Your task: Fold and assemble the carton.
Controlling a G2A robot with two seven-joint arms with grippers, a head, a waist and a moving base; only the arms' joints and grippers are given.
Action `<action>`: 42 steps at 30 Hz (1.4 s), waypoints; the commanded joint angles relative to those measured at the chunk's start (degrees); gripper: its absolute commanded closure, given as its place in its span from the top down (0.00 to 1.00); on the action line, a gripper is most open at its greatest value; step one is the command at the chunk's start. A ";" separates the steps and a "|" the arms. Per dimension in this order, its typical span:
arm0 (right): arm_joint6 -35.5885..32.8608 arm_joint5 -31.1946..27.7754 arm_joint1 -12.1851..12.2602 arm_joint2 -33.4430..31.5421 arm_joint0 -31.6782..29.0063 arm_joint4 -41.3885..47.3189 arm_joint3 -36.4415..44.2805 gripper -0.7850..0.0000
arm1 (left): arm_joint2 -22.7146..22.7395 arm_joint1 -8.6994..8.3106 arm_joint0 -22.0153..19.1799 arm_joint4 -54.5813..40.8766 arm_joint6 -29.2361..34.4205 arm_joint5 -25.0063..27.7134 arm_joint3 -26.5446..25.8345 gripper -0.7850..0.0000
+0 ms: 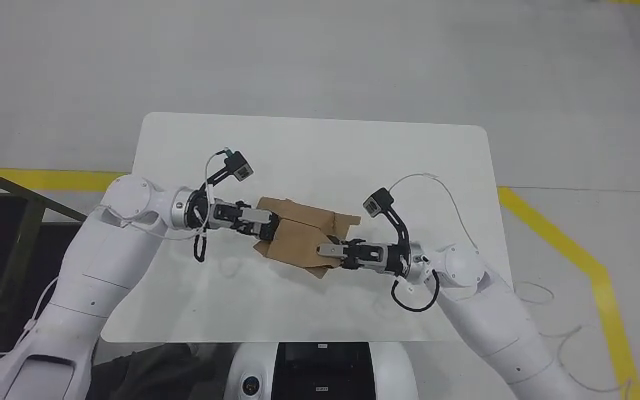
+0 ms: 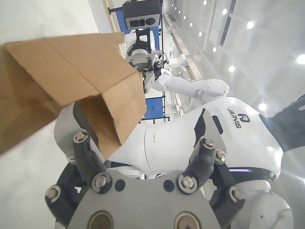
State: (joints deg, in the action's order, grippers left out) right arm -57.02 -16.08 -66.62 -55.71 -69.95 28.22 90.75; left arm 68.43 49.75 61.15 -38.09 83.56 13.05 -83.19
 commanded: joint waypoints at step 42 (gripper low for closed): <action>3.81 -5.48 -1.95 0.70 0.93 4.54 -5.03 0.00 | -13.51 -1.37 -5.36 -13.45 4.45 -6.00 -1.00 1.00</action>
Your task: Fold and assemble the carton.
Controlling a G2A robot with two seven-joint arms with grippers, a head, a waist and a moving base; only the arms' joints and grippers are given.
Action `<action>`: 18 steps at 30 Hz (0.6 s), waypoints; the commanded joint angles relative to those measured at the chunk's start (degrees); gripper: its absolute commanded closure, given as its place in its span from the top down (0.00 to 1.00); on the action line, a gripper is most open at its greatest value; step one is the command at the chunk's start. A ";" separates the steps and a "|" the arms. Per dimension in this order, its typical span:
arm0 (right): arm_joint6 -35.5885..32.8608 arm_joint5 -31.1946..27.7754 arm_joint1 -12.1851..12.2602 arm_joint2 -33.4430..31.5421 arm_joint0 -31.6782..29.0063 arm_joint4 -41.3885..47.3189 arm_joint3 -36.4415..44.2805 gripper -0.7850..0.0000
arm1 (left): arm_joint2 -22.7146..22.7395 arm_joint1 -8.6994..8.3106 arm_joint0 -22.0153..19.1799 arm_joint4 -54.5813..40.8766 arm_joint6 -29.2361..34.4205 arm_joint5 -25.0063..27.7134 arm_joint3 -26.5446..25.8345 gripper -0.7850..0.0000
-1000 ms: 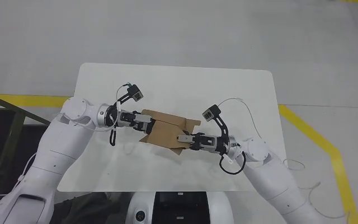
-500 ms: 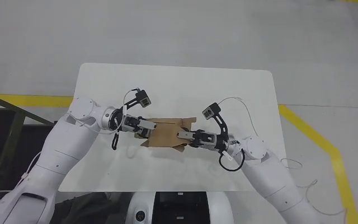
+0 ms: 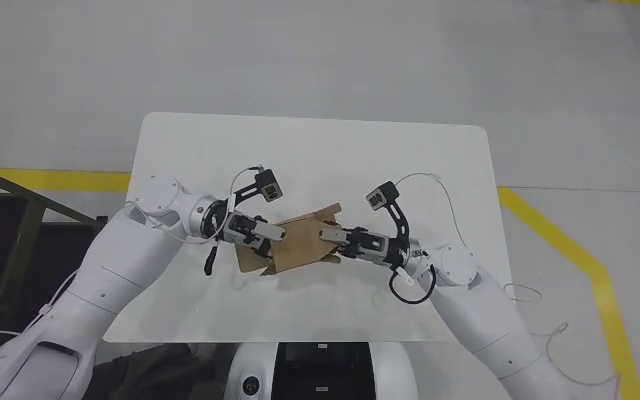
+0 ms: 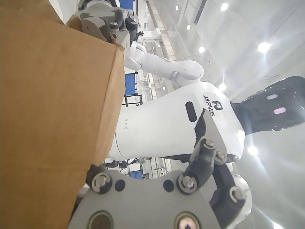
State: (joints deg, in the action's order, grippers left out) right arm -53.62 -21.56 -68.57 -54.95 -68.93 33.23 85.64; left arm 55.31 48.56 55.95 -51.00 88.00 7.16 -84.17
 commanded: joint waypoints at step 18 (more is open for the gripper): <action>3.14 -0.28 -0.49 -0.43 -1.54 0.71 1.21 0.00 | -0.60 -1.34 -0.88 -0.01 -2.80 7.56 4.69 1.00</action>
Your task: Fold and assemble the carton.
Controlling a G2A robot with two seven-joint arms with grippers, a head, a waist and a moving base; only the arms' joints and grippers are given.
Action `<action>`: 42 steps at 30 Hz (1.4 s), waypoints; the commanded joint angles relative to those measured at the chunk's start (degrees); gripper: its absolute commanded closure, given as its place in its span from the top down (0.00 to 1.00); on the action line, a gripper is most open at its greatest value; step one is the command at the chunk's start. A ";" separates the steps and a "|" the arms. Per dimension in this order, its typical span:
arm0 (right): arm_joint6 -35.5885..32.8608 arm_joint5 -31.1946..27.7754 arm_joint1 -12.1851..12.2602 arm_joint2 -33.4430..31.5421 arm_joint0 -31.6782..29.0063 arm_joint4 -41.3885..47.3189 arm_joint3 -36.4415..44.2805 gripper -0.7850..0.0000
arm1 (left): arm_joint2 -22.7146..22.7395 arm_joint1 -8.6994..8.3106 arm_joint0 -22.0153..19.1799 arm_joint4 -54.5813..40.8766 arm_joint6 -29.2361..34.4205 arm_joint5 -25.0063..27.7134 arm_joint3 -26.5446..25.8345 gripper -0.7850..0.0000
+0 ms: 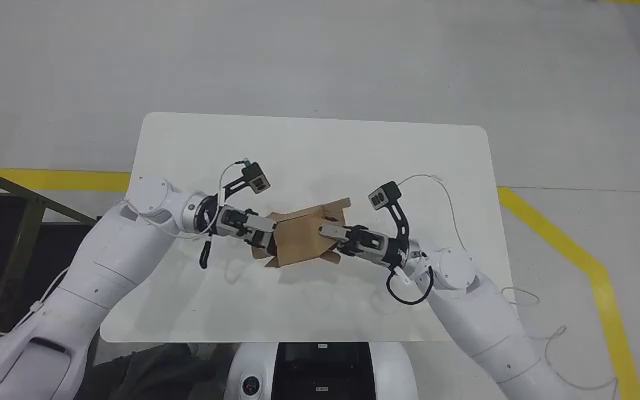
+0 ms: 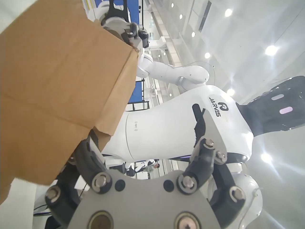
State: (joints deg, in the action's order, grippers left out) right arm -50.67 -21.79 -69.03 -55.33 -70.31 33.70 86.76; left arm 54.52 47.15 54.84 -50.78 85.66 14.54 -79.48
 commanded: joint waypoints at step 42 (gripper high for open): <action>10.28 0.61 -1.18 -0.63 -2.57 -6.55 2.39 0.00 | 8.28 1.71 5.98 8.97 -15.11 4.30 -4.56 0.47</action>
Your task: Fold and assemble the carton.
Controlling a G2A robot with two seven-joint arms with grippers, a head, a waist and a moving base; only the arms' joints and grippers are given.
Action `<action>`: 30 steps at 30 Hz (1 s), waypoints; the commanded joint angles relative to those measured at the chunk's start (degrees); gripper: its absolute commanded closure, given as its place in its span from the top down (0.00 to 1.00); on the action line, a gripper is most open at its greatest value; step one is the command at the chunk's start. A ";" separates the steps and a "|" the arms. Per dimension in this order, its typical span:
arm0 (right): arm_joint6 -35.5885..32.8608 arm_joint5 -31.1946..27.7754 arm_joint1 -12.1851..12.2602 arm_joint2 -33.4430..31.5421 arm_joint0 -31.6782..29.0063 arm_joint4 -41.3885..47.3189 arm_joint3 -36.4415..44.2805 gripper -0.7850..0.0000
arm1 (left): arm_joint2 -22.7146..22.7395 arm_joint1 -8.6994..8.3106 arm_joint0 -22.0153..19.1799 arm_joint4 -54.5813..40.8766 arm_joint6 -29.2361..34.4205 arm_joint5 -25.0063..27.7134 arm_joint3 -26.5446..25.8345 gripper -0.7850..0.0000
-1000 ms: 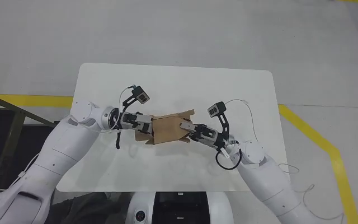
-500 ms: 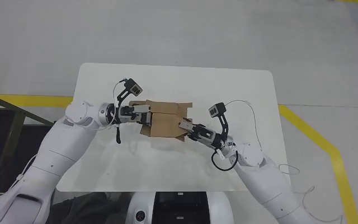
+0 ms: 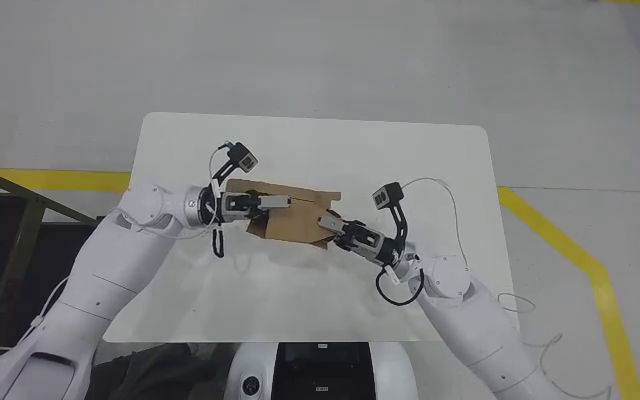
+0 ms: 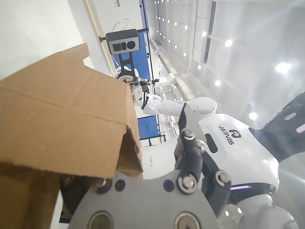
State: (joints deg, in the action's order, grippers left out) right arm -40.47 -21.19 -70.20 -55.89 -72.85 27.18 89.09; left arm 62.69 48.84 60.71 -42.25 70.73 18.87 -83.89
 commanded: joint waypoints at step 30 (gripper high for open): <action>-2.62 0.21 0.34 -3.66 -2.56 1.61 3.34 1.00 | 3.74 0.41 0.42 1.68 5.34 -3.68 1.36 0.00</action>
State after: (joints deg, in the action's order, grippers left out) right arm -42.58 -20.96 -69.91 -59.24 -75.39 28.56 92.38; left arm 66.49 49.23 61.38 -39.80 74.47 16.04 -83.00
